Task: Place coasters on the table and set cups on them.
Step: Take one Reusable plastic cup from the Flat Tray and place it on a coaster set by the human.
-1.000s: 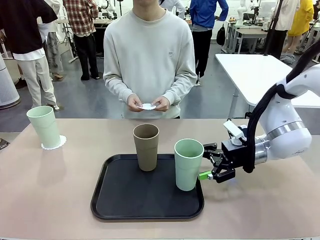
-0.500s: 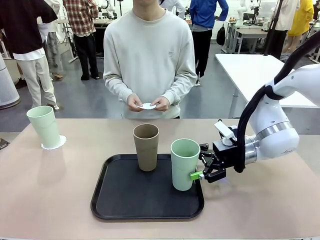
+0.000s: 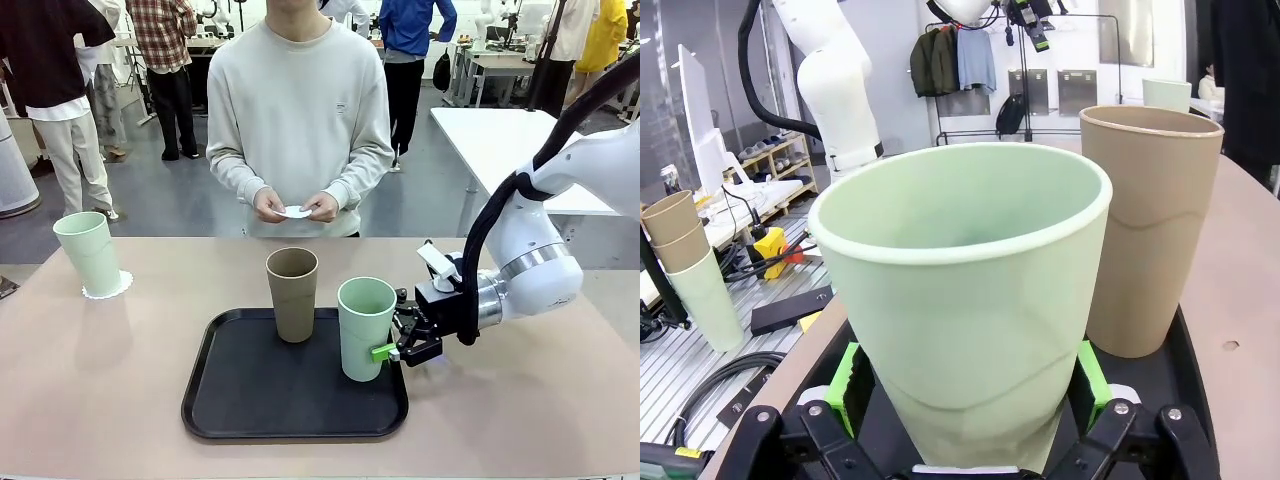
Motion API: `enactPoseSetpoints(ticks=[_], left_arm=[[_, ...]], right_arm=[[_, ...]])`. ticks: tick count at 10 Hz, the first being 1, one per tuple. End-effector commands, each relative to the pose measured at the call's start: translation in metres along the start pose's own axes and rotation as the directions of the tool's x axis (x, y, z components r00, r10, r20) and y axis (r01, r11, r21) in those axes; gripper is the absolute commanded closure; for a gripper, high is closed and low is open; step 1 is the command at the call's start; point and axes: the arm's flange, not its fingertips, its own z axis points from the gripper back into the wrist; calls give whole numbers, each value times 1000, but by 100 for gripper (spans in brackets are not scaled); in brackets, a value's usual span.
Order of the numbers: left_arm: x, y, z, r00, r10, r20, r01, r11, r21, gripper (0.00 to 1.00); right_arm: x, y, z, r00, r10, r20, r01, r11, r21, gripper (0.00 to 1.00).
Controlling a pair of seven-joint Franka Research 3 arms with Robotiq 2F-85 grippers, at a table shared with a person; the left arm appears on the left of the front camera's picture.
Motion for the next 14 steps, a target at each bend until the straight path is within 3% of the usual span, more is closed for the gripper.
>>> enactPoseSetpoints(ticks=[1, 3, 4, 5, 6, 7, 8, 14], left_arm=[[1, -2, 1, 1000, 0, 11, 0, 1000, -6, 0], [1, -2, 1, 1000, 0, 11, 0, 1000, -6, 0], [1, -2, 1, 1000, 0, 11, 0, 1000, -6, 0], [1, -2, 1, 1000, 0, 11, 0, 1000, -6, 0], [1, -2, 1, 1000, 0, 11, 0, 1000, -6, 0], [1, -2, 1, 1000, 0, 11, 0, 1000, -6, 0], [1, -2, 1, 1000, 0, 11, 0, 1000, -6, 0], [1, -2, 1, 1000, 0, 11, 0, 1000, -6, 0]], right_arm=[[0, -10, -11, 1000, -24, 10, 24, 999, -22, 0], [-3, -10, -15, 999, -24, 22, 24, 1000, 3, 0], [-3, -10, -14, 1000, -14, 25, 13, 1000, 14, 50], [-3, -10, -14, 1000, -16, 24, 15, 1000, 18, 60], [-3, -9, -14, 1000, -15, 26, 15, 1000, 21, 100], [-2, -7, -14, 999, -21, 29, 21, 1000, 20, 100], [7, 0, -12, 999, -33, 39, 33, 999, 9, 75], [170, 33, 35, 997, -77, 12, 78, 988, -131, 75]])
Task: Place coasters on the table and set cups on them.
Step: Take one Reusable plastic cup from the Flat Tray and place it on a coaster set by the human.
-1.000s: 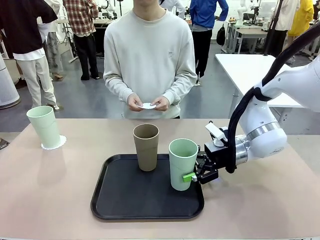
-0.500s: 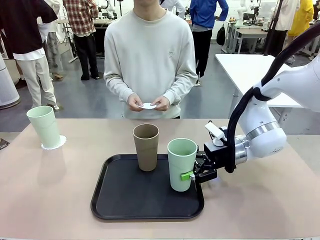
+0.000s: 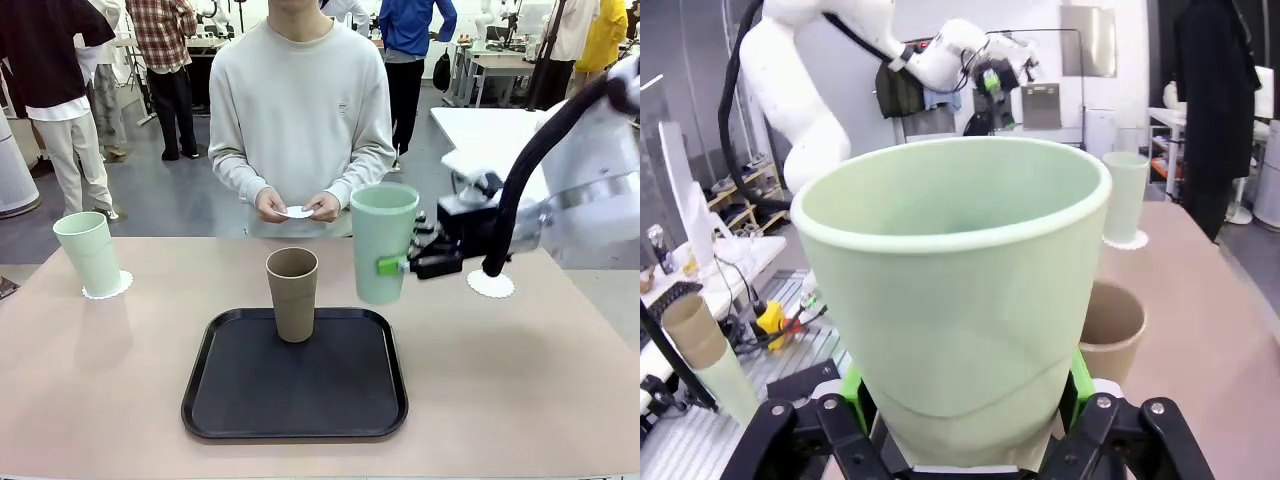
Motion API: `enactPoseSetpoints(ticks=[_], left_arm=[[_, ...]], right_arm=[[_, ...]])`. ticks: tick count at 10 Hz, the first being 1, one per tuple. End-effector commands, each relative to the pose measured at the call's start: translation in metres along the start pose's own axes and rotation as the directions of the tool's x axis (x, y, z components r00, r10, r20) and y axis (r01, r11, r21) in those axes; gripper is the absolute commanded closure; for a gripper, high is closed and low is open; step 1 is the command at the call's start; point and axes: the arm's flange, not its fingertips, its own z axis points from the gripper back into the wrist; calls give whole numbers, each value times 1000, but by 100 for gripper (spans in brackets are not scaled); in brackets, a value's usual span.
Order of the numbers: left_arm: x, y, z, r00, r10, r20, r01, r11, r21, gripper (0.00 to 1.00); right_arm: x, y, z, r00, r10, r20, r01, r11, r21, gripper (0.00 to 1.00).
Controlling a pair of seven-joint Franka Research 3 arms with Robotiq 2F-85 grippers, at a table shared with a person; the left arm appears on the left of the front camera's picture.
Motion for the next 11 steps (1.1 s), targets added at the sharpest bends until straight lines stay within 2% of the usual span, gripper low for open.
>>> enactPoseSetpoints(ticks=[1, 3, 4, 6, 7, 11], left_arm=[[1, -2, 1, 1000, 0, 11, 0, 1000, -6, 0], [1, -2, 1, 1000, 0, 11, 0, 1000, -6, 0], [1, -2, 1, 1000, 0, 11, 0, 1000, -6, 0], [1, -2, 1, 1000, 0, 11, 0, 1000, -6, 0], [1, -2, 1, 1000, 0, 11, 0, 1000, -6, 0], [1, -2, 1, 1000, 0, 11, 0, 1000, -6, 0]], right_arm=[[29, 8, 2, 999, -39, 0, 39, 999, -38, 75], [42, 10, 7, 999, -50, 8, 50, 997, -60, 75], [40, 11, 9, 1000, -16, -7, 15, 1000, -26, 75], [40, 11, 9, 1000, -16, -7, 15, 1000, -26, 75], [44, 13, 11, 1000, -23, -9, 23, 999, -33, 15], [48, -1, 145, 998, 7, -65, -29, 940, -341, 15]])
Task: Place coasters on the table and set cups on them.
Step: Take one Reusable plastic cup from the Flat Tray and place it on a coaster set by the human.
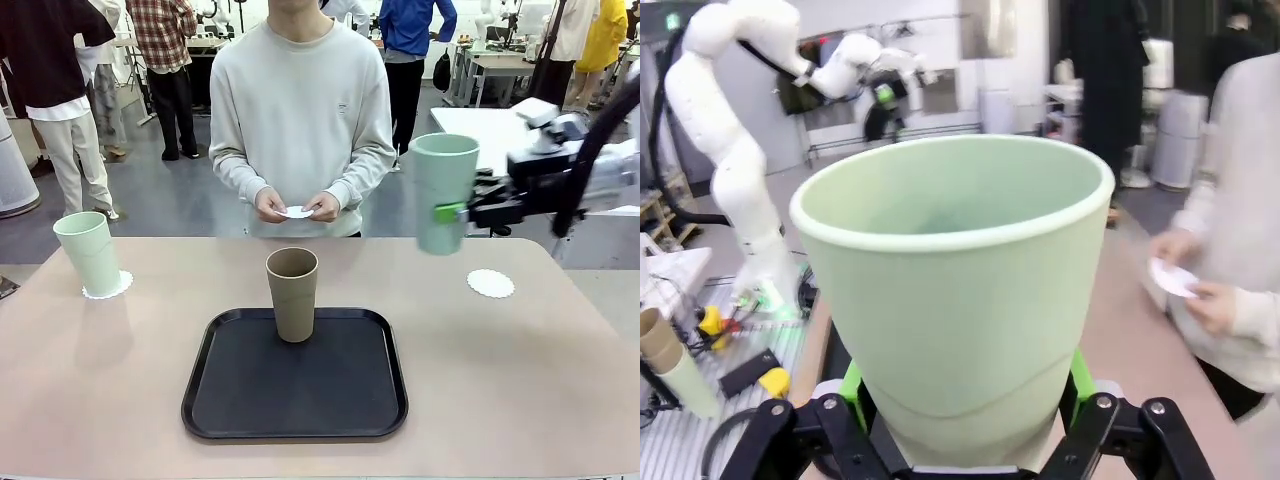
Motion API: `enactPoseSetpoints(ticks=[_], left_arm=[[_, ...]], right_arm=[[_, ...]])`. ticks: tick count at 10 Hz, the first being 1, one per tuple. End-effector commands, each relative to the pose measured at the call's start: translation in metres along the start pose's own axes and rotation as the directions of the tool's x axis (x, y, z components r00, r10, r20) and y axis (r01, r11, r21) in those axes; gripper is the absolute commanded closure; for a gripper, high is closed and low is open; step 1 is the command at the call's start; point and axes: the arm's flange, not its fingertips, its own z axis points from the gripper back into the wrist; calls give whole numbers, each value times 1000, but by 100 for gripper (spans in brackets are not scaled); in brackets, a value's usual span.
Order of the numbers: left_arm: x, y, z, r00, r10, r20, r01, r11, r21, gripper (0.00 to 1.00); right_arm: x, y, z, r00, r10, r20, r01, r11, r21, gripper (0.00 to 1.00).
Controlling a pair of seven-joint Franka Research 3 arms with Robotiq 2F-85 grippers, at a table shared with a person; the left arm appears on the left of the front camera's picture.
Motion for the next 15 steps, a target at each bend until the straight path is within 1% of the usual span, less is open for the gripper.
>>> enactPoseSetpoints(ticks=[1, 2, 4, 6, 7, 8, 9, 13, 14, 15], left_arm=[[1, -2, 1, 1000, 0, 11, 0, 1000, -6, 0], [1, -2, 1, 1000, 0, 11, 0, 1000, -6, 0], [1, -2, 1, 1000, 0, 11, 0, 1000, -6, 0], [1, -2, 1, 1000, 0, 11, 0, 1000, -6, 0], [1, -2, 1, 1000, 0, 11, 0, 1000, -6, 0], [1, -2, 1, 1000, 0, 11, 0, 1000, -6, 0], [1, -2, 1, 1000, 0, 11, 0, 1000, -6, 0], [1, -2, 1, 1000, 0, 11, 0, 1000, -6, 0], [1, -2, 1, 1000, 0, 11, 0, 1000, -6, 0], [1, -2, 1, 1000, 0, 11, 0, 1000, -6, 0]], right_arm=[[6, -14, 46, 1000, 5, -7, -6, 993, -122, 15], [2, -23, 80, 1000, -21, 22, 25, 984, -179, 15], [-8, -33, 109, 996, -46, 70, 61, 971, -229, 15], [-19, -40, 124, 994, -59, 89, 80, 963, -258, 15], [-21, -40, 124, 995, -53, 81, 74, 953, -293, 15], [-20, -36, 118, 998, -9, 64, 32, 930, -367, 15], [-27, -35, 126, 996, -64, 63, 78, 960, -269, 15], [-27, -35, 126, 996, -64, 63, 78, 960, -269, 15], [-27, -36, 125, 996, -58, 62, 73, 956, -285, 15], [-44, -61, 122, 997, -27, 73, 41, 980, -194, 15]])
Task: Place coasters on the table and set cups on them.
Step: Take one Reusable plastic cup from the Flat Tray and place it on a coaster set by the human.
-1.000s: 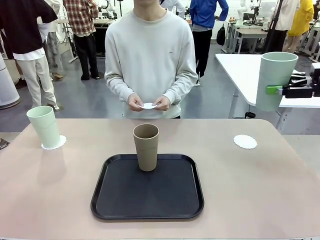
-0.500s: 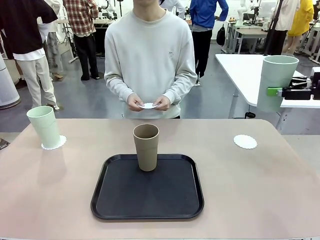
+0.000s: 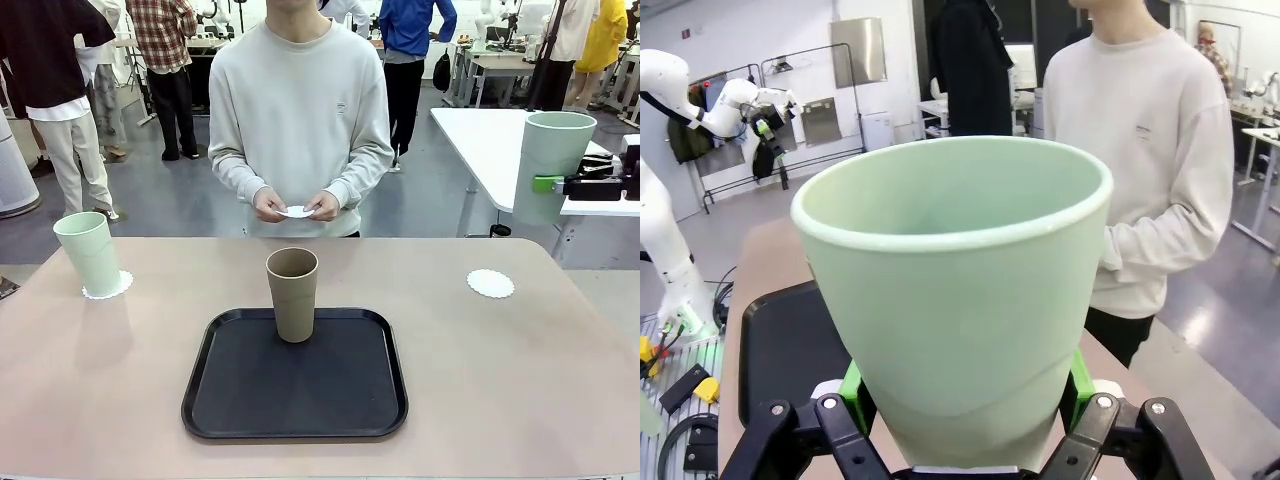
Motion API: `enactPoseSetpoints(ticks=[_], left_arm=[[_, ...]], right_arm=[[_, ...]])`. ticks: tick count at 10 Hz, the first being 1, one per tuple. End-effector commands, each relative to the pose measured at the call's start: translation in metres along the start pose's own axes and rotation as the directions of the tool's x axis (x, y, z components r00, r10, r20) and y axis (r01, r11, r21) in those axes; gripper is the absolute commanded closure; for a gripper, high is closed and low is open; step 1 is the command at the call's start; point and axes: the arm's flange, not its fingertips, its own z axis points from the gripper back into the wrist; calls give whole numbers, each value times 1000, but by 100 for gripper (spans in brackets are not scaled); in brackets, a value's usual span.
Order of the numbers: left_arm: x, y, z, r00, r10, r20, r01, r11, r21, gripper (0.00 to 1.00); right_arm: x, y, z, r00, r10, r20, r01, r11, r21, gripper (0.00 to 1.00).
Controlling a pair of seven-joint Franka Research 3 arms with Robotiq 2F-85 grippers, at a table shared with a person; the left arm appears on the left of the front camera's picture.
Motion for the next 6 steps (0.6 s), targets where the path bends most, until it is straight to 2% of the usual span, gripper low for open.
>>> enactPoseSetpoints(ticks=[1, 3, 6], left_arm=[[0, -2, 1, 1000, 0, 11, 0, 1000, -6, 0], [0, -2, 1, 1000, 0, 11, 0, 1000, -6, 0], [0, -2, 1, 1000, 0, 11, 0, 1000, -6, 0]], right_arm=[[-27, -45, -10, 999, 11, 36, -16, 989, 144, 15], [-59, -75, -15, 997, -11, 71, -1, 986, 166, 15], [-96, -108, -11, 1000, 3, 27, -6, 991, 135, 15]])
